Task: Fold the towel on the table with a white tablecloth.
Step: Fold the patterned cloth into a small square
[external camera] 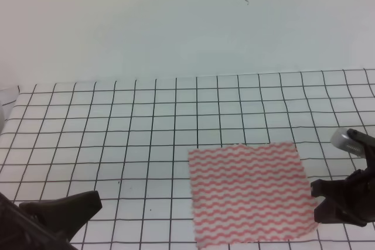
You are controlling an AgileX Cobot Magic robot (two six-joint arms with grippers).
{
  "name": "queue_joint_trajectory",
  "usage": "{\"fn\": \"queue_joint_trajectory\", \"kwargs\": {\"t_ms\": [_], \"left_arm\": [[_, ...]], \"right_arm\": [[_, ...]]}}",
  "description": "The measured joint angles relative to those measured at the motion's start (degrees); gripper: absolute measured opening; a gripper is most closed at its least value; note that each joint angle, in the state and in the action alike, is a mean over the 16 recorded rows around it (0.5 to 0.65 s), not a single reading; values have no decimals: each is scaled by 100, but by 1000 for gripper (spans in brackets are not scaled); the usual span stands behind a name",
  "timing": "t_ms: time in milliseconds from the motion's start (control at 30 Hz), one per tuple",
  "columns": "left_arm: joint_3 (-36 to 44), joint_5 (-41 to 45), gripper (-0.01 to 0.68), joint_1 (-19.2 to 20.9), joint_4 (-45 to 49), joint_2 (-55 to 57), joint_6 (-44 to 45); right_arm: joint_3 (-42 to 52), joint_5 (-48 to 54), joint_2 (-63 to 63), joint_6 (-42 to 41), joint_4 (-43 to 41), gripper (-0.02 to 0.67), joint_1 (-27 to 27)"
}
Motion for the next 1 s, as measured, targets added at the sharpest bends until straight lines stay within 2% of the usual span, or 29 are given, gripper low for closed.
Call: {"fn": "queue_joint_trajectory", "kwargs": {"t_ms": [433, 1000], "left_arm": [[0, 20, -2, 0, 13, 0, 39], [0, 25, -2, 0, 30, 0, 68]], "right_arm": [[-329, -216, 82, -448, 181, 8, 0], [-2058, -343, 1428, -900, 273, 6, 0]]}}
